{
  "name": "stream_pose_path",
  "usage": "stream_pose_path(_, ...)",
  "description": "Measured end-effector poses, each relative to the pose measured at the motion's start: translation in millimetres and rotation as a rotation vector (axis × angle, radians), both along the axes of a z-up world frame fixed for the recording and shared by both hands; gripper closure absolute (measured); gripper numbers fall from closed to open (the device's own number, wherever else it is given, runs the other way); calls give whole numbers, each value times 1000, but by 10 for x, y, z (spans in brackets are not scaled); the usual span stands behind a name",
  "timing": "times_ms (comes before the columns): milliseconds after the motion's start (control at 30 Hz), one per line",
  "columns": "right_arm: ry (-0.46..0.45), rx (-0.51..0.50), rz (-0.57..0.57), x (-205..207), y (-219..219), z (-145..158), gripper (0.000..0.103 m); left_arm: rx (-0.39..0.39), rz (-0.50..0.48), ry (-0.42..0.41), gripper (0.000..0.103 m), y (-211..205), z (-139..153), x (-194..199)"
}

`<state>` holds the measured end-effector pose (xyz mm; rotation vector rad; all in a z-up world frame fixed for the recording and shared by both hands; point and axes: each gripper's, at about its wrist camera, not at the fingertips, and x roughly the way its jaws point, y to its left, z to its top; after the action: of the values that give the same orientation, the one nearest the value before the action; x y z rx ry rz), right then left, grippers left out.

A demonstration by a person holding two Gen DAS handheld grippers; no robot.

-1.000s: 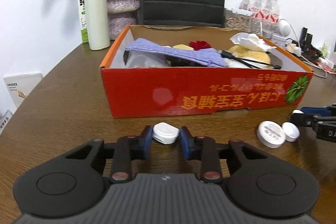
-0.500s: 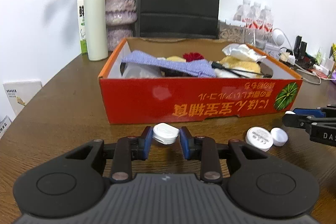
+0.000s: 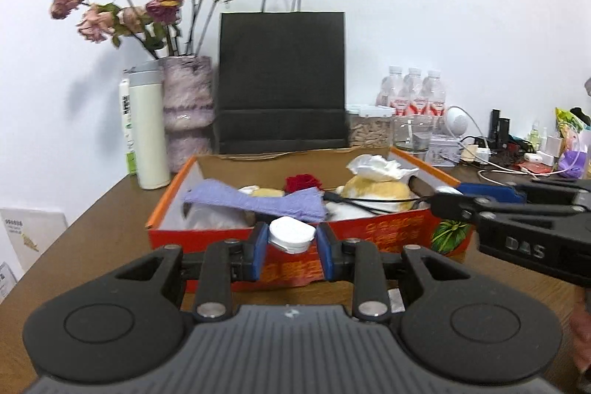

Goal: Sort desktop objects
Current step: 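Carry both white caps into the box and release them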

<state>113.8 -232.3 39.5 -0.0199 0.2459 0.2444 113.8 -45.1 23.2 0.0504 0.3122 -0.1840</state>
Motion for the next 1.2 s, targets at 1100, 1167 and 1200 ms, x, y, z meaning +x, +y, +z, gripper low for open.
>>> stream_pose_path(1100,-13,-55,19,1082,149,-139,76,26,60,-13,74,-35,-65,1054)
stream_pose_path(1167,-10,-60,22,1120,135,-152,76,33,58,-9,74,-34,-80,1085)
stream_pose_path(1200,-5,-60,24,1134,127,-160,76,36,58,-6,74,-33,-88,1104)
